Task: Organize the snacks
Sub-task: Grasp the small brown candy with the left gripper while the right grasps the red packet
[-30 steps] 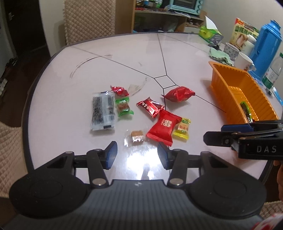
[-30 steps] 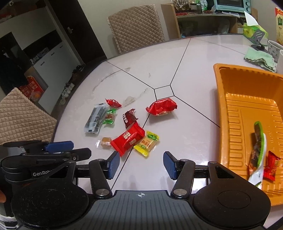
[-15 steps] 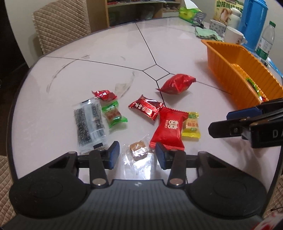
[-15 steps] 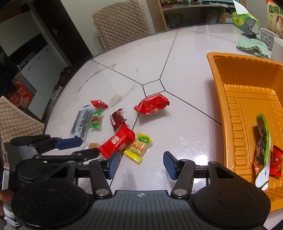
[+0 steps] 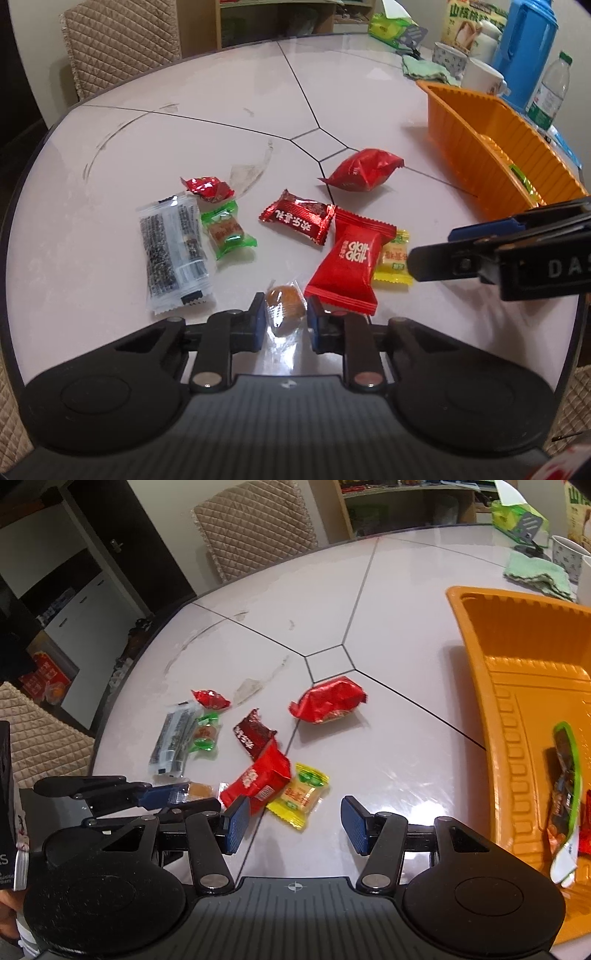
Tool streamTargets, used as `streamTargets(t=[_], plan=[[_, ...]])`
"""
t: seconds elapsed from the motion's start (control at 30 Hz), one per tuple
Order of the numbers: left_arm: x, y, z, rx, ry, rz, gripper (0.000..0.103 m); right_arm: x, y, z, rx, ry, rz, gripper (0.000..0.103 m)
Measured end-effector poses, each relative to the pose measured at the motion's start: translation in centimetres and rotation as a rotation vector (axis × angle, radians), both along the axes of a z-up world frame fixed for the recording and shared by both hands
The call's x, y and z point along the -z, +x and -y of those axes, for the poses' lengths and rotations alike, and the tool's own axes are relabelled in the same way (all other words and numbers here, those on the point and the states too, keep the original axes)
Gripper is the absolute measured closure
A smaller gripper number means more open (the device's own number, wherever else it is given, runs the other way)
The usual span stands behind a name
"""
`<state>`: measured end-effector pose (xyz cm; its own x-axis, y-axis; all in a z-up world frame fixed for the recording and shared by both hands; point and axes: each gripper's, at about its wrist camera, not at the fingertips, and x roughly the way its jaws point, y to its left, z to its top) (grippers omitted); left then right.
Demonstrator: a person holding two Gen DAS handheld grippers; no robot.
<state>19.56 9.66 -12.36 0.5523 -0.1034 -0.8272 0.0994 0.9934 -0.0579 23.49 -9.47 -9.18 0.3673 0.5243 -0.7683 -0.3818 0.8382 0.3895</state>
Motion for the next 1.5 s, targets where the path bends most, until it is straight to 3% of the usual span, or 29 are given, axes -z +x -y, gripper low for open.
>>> streamTargets(t=[0.1,0.27,0.4,1.0,1.2,1.5], plan=[[-0.5,-0.3,-0.5,-0.023,-0.016,0.005,0.091,-0.1,0.2,-0.7,-0.021,0.007,0.012,0.047],[-1.5,-0.8,-1.3,-0.062,-0.013,0.020,0.091,0.0,0.8,-2.1,-0.050,0.003,0.027,0.048],[-2.1,-1.0,-1.9,-0.088,-0.017,0.033,0.092,0.2,1.2,-3.1,-0.072,-0.004,0.019,0.062],[-2.3,-1.4,-3.1,-0.148,-0.014,0.027,0.092,1.4,2.4,-6.3,-0.105,-0.073,-0.005,0.064],[-2.2,-1.5,-3.4,-0.157,-0.014,0.021,0.092,1.9,2.0,-7.5,-0.149,-0.120,0.019,0.064],[-2.2,-1.6,-3.5,-0.163,-0.014,0.020,0.092,2.0,1.0,-8.0,-0.212,-0.148,0.084,0.075]])
